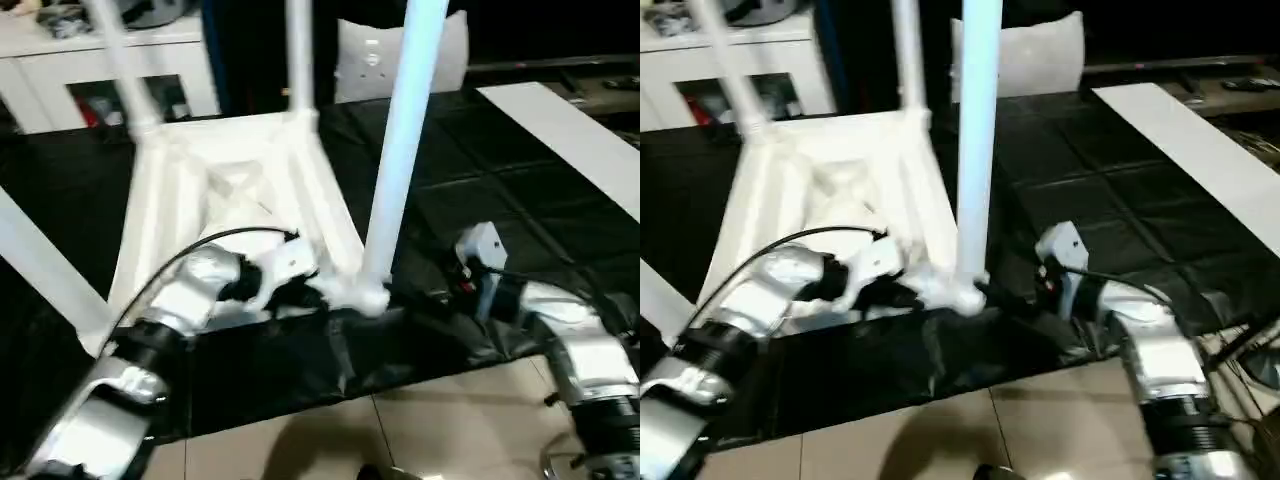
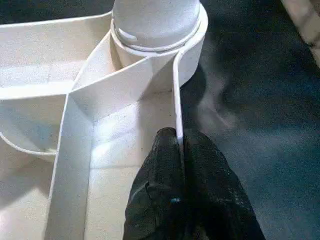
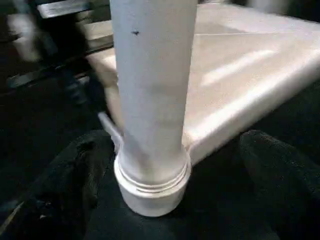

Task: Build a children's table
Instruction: Rotate leg to tighten

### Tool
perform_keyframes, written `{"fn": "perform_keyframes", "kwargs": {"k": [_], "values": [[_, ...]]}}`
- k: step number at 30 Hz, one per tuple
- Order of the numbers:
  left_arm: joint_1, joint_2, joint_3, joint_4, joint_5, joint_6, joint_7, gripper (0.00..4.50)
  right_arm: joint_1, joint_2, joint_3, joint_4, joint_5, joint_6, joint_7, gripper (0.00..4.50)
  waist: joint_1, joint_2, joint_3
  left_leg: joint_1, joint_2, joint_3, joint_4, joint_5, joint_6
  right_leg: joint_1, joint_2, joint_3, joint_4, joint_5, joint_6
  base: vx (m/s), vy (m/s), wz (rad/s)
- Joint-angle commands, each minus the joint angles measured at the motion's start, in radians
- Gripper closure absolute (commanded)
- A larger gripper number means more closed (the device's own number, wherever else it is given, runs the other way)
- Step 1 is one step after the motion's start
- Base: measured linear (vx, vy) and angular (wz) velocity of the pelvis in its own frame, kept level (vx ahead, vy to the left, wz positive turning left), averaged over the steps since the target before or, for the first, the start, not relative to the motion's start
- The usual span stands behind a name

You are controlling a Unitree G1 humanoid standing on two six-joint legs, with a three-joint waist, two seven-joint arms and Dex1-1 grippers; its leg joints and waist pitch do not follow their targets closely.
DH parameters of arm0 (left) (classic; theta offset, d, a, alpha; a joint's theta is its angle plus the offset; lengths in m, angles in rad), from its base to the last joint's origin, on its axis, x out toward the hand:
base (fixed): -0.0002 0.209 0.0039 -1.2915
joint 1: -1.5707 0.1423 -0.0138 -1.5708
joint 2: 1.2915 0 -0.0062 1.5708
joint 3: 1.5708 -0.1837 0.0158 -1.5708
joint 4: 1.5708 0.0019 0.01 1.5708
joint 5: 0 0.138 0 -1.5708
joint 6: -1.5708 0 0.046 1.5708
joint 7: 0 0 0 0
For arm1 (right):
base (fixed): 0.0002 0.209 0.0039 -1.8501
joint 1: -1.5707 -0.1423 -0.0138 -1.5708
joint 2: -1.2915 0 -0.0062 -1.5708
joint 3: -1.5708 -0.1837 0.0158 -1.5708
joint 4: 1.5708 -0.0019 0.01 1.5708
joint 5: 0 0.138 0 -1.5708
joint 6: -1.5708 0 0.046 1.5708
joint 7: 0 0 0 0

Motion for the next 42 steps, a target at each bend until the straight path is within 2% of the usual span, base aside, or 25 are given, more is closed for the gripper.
{"fn": "perform_keyframes", "kwargs": {"k": [1, 2, 3, 4, 6, 7, 8, 10, 16, 23, 31, 33, 34, 36, 37, 40, 41, 42], "values": [[0.004, 0.007, -0.063, -0.047, 0.013, -0.051, -0.086, 4.5, -0.021, -0.016, 0.03, 0.007, 0.013, 0.009, 0.07, 0.29, -0.003, -0.012, -0.084, -0.016, 0.04, 0.009, -0.075, 0.005, 0.126, 0.087, -0.065, 0.053, -0.091, -0.494, -0.005, 0.0, 0.0, 0.0], [0.009, 0.014, -0.072, -0.061, 0.011, -0.057, -0.109, 4.5, -0.034, -0.02, 0.04, 0.025, 0.01, 0.012, 0.097, 0.37, -0.001, -0.015, -0.087, -0.016, 0.045, 0.006, -0.077, 0.017, 0.124, 0.089, -0.069, 0.055, -0.086, -0.47, -0.018, 0.0, 0.0, 0.0], [0.009, 0.014, -0.072, -0.061, 0.011, -0.057, -0.109, 4.5, -0.034, -0.02, 0.041, 0.026, 0.01, 0.012, 0.097, 0.37, 0.0, -0.013, -0.088, -0.017, 0.046, 0.006, -0.077, 0.03, 0.127, 0.089, -0.07, 0.057, -0.082, -0.452, -0.026, 0.0, 0.0, 0.0], [0.011, 0.017, -0.077, -0.068, 0.012, -0.06, -0.117, 4.5, -0.043, -0.022, 0.048, 0.035, 0.01, 0.017, 0.117, 0.42, 0.003, -0.016, -0.089, -0.014, 0.051, 0.006, -0.076, 0.053, 0.131, 0.085, -0.071, 0.061, -0.077, -0.418, -0.044, 0.0, 0.0, 0.0], [0.012, 0.02, -0.081, -0.076, 0.016, -0.068, -0.128, 4.5, -0.054, -0.028, 0.064, 0.046, 0.013, 0.025, 0.152, 0.55, 0.011, -0.012, -0.091, -0.014, 0.053, 0.006, -0.074, 0.086, 0.138, 0.085, -0.074, 0.066, -0.067, -0.368, -0.075, 0.0, 0.0, 0.0], [0.013, 0.02, -0.082, -0.077, 0.017, -0.069, -0.129, 4.5, -0.057, -0.029, 0.069, 0.048, 0.013, 0.026, 0.16, 0.69, 0.013, -0.02, -0.093, -0.015, 0.054, 0.006, -0.074, 0.1, 0.145, 0.088, -0.075, 0.067, -0.059, -0.345, -0.09, 0.0, 0.0, 0.0], [0.012, 0.022, -0.085, -0.079, 0.017, -0.074, -0.134, 4.5, -0.066, -0.033, 0.088, 0.055, 0.012, 0.03, 0.185, 0.76, 0.015, -0.02, -0.094, -0.017, 0.054, 0.007, -0.073, 0.11, 0.149, 0.089, -0.076, 0.069, -0.057, -0.33, -0.096, 0.0, 0.0, 0.0], [0.011, 0.024, -0.086, -0.08, 0.015, -0.079, -0.138, 4.5, -0.073, -0.035, 0.103, 0.063, 0.01, 0.031, 0.203, 0.94, 0.017, -0.022, -0.093, -0.018, 0.053, 0.008, -0.074, 0.111, 0.149, 0.09, -0.076, 0.068, -0.058, -0.339, -0.094, 0.0, 0.0, 0.0], [0.015, 0.028, -0.087, -0.094, 0.009, -0.078, -0.145, 4.5, -0.095, -0.016, 0.118, 0.096, 0.0, 0.023, 0.22, 1.39, 0.017, -0.024, -0.094, -0.02, 0.052, 0.008, -0.075, 0.093, 0.123, 0.093, -0.077, 0.066, -0.062, -0.373, -0.074, 0.0, 0.0, 0.0], [0.018, 0.032, -0.089, -0.099, 0.009, -0.08, -0.154, 4.5, -0.107, -0.014, 0.132, 0.103, 0.012, 0.05, 0.247, 1.99, 0.017, -0.021, -0.095, -0.02, 0.054, 0.008, -0.073, 0.114, 0.129, 0.092, -0.076, 0.068, -0.056, -0.337, -0.09, 0.0, 0.0, 0.0], [0.015, 0.033, -0.089, -0.1, 0.002, -0.07, -0.157, 4.5, -0.11, -0.003, 0.129, 0.104, 0.025, 0.066, 0.26, 2.56, 0.018, -0.02, -0.095, -0.021, 0.052, 0.009, -0.074, 0.106, 0.12, 0.094, -0.075, 0.067, -0.059, -0.354, -0.079, 0.0, 0.0, 0.0], [0.015, 0.028, -0.081, -0.105, -0.002, -0.044, -0.149, 4.5, -0.104, 0.004, 0.125, 0.093, 0.035, 0.078, 0.254, 2.58, 0.017, -0.021, -0.095, -0.02, 0.054, 0.009, -0.074, 0.107, 0.118, 0.093, -0.074, 0.067, -0.058, -0.349, -0.082, 0.0, 0.0, 0.0], [0.014, 0.009, -0.053, -0.118, -0.015, 0.037, -0.105, 4.5, -0.082, 0.03, 0.111, 0.046, 0.064, 0.125, 0.213, 2.59, 0.017, -0.016, -0.095, -0.02, 0.054, 0.009, -0.074, 0.106, 0.116, 0.093, -0.075, 0.067, -0.059, -0.346, -0.085, 0.0, 0.0, 0.0], [0.011, -0.001, -0.039, -0.122, -0.019, 0.07, -0.08, 4.5, -0.071, 0.044, 0.11, 0.022, 0.068, 0.151, 0.18, 2.59, 0.017, -0.02, -0.095, -0.021, 0.055, 0.007, -0.074, 0.114, 0.111, 0.095, -0.075, 0.067, -0.056, -0.338, -0.088, 0.0, 0.0, 0.0], [0.006, -0.017, -0.019, -0.132, -0.018, 0.141, -0.027, 4.5, -0.05, 0.08, 0.116, -0.016, 0.052, 0.195, 0.094, 2.59, 0.018, -0.016, -0.093, -0.021, 0.05, 0.009, -0.075, 0.098, 0.104, 0.095, -0.075, 0.065, -0.063, -0.363, -0.078, 0.0, 0.0, 0.0], [0.005, -0.031, -0.006, -0.142, -0.021, 0.183, 0.006, 4.5, -0.037, 0.104, 0.124, -0.032, 0.03, 0.205, 0.038, 2.59, 0.009, -0.021, -0.087, -0.02, 0.039, 0.014, -0.077, 0.032, 0.069, 0.095, -0.071, 0.055, -0.086, -0.477, -0.021, 0.0, 0.0, 0.0], [0.007, -0.053, 0.011, -0.156, -0.026, 0.226, 0.049, 4.5, -0.034, 0.147, 0.121, -0.028, 0.001, 0.21, -0.049, 2.59, 0.003, -0.02, -0.084, -0.021, 0.035, 0.016, -0.076, 0.0, 0.058, 0.093, -0.067, 0.049, -0.096, -0.523, 0.008, 0.0, 0.0, 0.0], [0.01, -0.094, 0.038, -0.171, -0.037, 0.287, 0.119, 4.5, -0.037, 0.214, 0.114, -0.009, -0.043, 0.201, -0.18, 2.59, -0.001, -0.018, -0.082, -0.02, 0.034, 0.016, -0.076, -0.016, 0.05, 0.091, -0.067, 0.044, -0.101, -0.546, 0.019, 0.0, 0.0, 0.0]]}}
